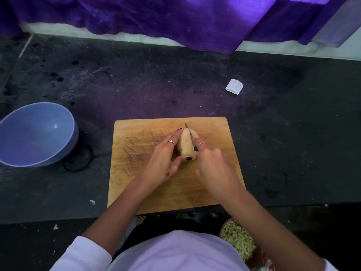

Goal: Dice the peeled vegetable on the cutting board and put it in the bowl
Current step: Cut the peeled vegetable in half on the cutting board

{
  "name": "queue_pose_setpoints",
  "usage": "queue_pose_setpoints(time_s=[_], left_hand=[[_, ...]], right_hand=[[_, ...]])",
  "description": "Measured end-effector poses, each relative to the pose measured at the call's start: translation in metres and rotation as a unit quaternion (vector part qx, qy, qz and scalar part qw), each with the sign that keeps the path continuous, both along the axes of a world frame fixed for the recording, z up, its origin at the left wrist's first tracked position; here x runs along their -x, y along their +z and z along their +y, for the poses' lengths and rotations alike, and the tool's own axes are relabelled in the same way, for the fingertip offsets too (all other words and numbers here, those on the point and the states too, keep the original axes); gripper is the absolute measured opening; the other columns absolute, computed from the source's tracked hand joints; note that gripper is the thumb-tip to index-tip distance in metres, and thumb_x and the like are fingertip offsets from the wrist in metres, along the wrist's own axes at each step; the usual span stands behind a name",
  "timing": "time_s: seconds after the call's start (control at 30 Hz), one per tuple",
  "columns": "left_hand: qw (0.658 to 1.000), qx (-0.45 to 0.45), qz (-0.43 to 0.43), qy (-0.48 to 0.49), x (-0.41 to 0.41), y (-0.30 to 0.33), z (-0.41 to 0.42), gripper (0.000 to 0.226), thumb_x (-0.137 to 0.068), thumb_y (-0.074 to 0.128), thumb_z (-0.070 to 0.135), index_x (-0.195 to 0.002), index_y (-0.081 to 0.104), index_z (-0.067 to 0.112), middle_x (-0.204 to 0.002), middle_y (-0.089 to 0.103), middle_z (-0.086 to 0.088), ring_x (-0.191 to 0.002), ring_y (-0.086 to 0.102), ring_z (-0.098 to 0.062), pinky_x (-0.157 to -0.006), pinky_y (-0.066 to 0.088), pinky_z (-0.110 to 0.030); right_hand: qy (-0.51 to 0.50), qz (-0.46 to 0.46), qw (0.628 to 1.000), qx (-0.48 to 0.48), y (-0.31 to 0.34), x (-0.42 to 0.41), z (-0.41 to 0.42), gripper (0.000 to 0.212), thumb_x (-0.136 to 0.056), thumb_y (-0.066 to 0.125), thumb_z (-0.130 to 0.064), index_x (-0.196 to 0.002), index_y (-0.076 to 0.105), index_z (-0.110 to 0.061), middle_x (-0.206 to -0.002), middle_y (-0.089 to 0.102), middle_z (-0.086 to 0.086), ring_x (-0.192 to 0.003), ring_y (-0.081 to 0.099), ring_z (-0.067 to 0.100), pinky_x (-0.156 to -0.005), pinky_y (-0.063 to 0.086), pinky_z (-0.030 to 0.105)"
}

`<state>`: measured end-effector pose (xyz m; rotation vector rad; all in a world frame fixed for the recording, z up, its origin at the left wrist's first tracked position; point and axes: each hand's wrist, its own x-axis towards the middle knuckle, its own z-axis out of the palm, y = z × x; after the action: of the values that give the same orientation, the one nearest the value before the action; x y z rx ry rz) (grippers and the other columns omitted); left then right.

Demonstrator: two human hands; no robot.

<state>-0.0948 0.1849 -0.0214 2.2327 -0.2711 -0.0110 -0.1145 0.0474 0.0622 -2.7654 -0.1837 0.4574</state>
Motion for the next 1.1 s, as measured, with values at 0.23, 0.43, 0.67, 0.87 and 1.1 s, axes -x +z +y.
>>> queue_pose_setpoints(time_s=[0.23,0.43,0.67,0.87,1.1], left_hand=[[0.998,0.040,0.043,0.014,0.005,0.001,-0.013,0.071,-0.085,0.067,0.020,-0.146,0.029,0.011,-0.143,0.037,0.002,-0.129,0.040,-0.013,-0.109,0.037,-0.035],[0.999,0.044,0.028,0.004,0.010,0.000,-0.025,0.071,-0.088,0.063,0.016,-0.147,0.025,0.012,-0.146,0.033,0.002,-0.131,0.035,-0.010,-0.112,0.032,-0.029],[0.998,-0.004,-0.029,-0.054,0.015,-0.003,-0.024,0.072,-0.088,0.062,0.010,-0.148,0.022,0.010,-0.151,0.024,-0.001,-0.137,0.024,-0.008,-0.112,0.017,-0.013],[0.994,-0.007,-0.063,-0.084,0.018,-0.005,-0.024,0.071,-0.089,0.059,0.002,-0.148,0.022,0.015,-0.153,0.022,0.003,-0.139,0.024,-0.009,-0.113,0.024,-0.019],[0.995,0.013,-0.071,-0.070,0.018,-0.007,-0.024,0.072,-0.090,0.059,0.001,-0.149,0.020,0.015,-0.153,0.020,0.009,-0.140,0.018,0.002,-0.113,0.020,-0.016]], right_hand=[[0.000,0.029,0.999,-0.024,0.021,-0.024,-0.008,0.038,-0.096,0.050,-0.015,-0.133,0.048,-0.021,-0.082,0.046,-0.005,-0.077,0.052,0.018,-0.056,0.038,0.028],[-0.011,0.057,0.998,-0.028,0.028,-0.023,-0.016,0.032,-0.096,0.047,-0.015,-0.127,0.052,-0.019,-0.082,0.046,-0.007,-0.075,0.052,0.017,-0.057,0.041,0.029],[0.001,0.124,0.992,0.002,0.056,-0.052,-0.040,0.027,-0.097,0.047,-0.019,-0.120,0.061,-0.022,-0.065,0.046,-0.006,-0.047,0.043,0.007,-0.040,0.033,0.017],[0.002,0.229,0.973,-0.036,0.080,-0.078,-0.053,0.019,-0.096,0.049,-0.013,-0.108,0.063,-0.014,-0.048,0.048,0.004,-0.031,0.031,0.009,-0.035,0.025,0.017],[0.005,0.226,0.972,-0.058,0.070,-0.075,-0.049,0.017,-0.096,0.051,-0.013,-0.108,0.062,-0.012,-0.050,0.050,0.006,-0.030,0.031,0.009,-0.034,0.027,0.017]])
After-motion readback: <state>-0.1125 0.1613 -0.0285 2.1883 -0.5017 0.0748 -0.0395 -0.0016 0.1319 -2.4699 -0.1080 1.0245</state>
